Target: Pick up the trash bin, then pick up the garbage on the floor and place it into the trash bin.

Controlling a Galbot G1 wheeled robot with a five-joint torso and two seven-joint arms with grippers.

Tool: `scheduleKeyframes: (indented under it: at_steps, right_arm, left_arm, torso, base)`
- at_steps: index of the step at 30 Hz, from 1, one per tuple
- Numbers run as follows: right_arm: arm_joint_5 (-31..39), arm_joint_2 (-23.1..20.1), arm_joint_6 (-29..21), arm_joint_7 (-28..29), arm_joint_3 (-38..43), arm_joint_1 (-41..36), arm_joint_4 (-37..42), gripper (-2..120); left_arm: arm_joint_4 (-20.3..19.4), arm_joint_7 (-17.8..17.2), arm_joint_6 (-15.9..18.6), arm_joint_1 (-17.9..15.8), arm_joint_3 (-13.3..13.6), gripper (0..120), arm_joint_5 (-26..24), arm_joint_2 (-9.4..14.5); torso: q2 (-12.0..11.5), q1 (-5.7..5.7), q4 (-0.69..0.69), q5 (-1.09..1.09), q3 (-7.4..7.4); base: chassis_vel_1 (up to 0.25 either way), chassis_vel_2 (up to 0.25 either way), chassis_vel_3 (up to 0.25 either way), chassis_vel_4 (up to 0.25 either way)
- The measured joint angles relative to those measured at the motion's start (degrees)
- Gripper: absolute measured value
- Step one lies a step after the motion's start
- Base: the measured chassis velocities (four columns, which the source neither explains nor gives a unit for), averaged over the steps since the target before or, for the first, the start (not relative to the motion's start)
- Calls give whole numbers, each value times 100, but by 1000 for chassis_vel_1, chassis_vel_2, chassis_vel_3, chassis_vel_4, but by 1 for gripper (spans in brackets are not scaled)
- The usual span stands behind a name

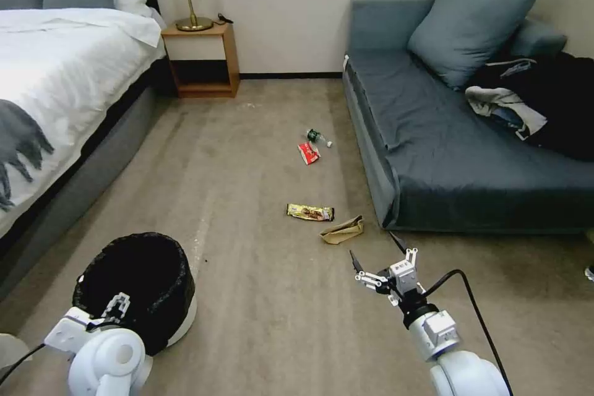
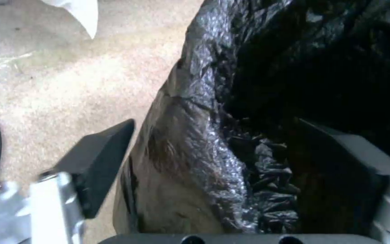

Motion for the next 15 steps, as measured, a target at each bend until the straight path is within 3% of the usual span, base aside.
scheduleKeyframes:
  at_steps: [4, 6, 7, 9, 13, 15]
  right_arm:
    - [1, 13, 31, 39, -14, -2, -9, 100]
    - [1, 19, 38, 44, -19, -2, -12, 100]
    - [0, 34, 52, 62, -32, 1, -25, 100]
    - [-2, 44, 58, 73, -43, 5, -35, 100]
    - [-48, 96, 84, 144, -81, 45, -88, 100]
    - [-55, 102, 89, 170, -90, 53, -100, 100]
  left_arm:
    - [105, 64, -13, -19, 1, 70, 33, 16]
    - [111, 71, -14, -19, 1, 68, 39, 19]
    - [127, 85, -19, -18, 1, 60, 64, 30]
    - [140, 91, -21, -17, 2, 57, 80, 35]
    - [154, 145, -31, 24, 27, 36, 161, 60]
    - [159, 159, -32, 30, 34, 33, 196, 60]
  torso:
    - [0, 0, 0, 0, 0]
    - [0, 0, 0, 0, 0]
    - [0, 0, 0, 0, 0]
    - [0, 0, 0, 0, 0]
    - [0, 0, 0, 0, 0]
    - [0, 0, 1, 0, 0]
  base:
    - [0, 0, 0, 0]
    - [0, 0, 0, 0]
    - [0, 0, 0, 0]
    - [0, 0, 0, 0]
    - [0, 0, 0, 0]
    - [0, 0, 0, 0]
